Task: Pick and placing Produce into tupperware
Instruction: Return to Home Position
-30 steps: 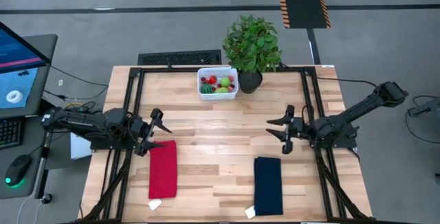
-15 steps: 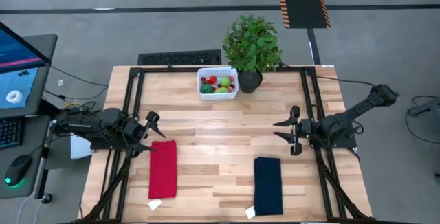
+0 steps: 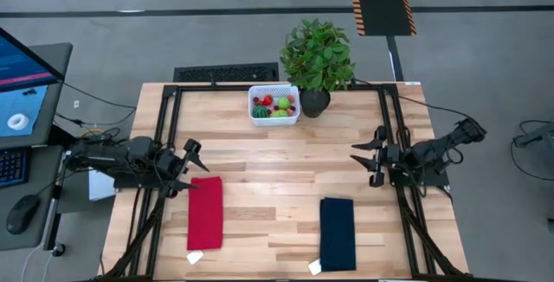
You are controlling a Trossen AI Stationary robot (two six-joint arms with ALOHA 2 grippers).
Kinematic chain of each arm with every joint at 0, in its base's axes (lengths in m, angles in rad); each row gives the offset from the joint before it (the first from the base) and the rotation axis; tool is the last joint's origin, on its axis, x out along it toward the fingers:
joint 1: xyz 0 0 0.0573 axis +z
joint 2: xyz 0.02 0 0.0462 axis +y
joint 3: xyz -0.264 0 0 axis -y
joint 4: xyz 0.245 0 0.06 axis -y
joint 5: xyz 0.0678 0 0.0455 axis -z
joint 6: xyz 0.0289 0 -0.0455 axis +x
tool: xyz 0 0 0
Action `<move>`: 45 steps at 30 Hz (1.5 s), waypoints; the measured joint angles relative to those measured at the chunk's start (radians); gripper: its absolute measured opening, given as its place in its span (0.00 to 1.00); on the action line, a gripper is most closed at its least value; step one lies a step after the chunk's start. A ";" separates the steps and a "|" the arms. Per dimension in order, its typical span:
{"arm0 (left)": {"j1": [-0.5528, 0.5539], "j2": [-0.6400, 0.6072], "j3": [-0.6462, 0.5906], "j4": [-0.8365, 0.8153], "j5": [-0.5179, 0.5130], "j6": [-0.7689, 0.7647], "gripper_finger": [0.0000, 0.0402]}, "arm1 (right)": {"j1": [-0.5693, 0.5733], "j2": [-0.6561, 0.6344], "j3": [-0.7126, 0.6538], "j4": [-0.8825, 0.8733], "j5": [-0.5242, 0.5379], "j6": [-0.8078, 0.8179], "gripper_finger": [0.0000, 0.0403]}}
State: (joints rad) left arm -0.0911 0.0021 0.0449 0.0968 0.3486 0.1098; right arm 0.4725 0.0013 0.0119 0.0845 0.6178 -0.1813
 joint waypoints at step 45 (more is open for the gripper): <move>0.241 0.019 -0.038 -0.062 -0.330 -0.151 0.64 | -0.512 0.242 -0.002 -0.084 -0.618 0.155 0.42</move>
State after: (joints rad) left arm 0.1498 0.0215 0.0074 0.0349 0.0183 -0.0413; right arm -0.0399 0.2432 0.0101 0.0010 -0.0002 -0.0261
